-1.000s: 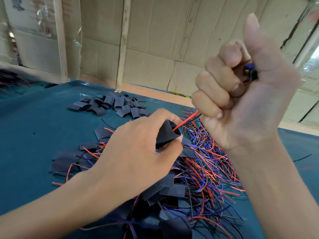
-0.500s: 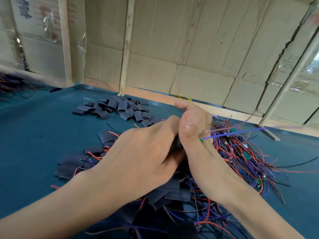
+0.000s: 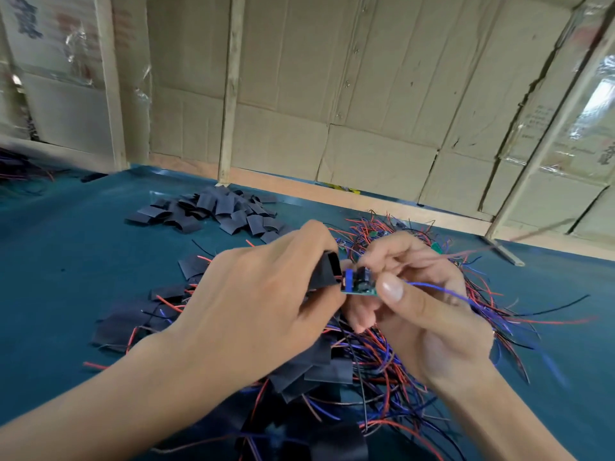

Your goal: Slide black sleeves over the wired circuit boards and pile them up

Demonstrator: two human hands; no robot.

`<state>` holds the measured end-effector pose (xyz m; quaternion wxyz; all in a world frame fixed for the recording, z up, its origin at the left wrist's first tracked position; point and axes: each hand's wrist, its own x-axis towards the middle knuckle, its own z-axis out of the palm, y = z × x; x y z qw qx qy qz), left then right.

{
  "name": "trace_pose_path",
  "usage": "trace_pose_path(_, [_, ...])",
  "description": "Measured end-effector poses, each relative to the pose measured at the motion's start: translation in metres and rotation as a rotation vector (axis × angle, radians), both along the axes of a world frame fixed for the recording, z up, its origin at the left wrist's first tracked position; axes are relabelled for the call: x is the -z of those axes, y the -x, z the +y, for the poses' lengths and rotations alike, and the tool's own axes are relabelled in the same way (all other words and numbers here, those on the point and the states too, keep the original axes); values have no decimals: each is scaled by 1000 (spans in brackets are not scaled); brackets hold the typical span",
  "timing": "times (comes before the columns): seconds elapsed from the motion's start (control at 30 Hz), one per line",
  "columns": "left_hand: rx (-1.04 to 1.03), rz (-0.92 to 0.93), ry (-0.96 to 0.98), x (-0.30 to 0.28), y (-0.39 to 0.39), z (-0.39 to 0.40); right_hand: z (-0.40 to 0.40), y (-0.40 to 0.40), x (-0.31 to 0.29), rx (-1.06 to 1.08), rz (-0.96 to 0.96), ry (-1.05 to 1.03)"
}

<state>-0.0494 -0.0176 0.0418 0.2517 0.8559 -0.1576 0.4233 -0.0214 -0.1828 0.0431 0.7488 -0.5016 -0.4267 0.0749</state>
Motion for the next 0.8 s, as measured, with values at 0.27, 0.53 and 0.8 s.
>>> trace_pose_path(0.27, [-71, -37, -256, -2, 24, 15, 7, 3, 5, 123, 67, -14])
trace_pose_path(0.53, [-139, -87, -346, -2, 15, 16, 7, 3, 2, 174, 87, 70])
trace_pose_path(0.8, [-132, -96, -324, 4, 7, 16, 5, 3, -1, 172, 104, 85])
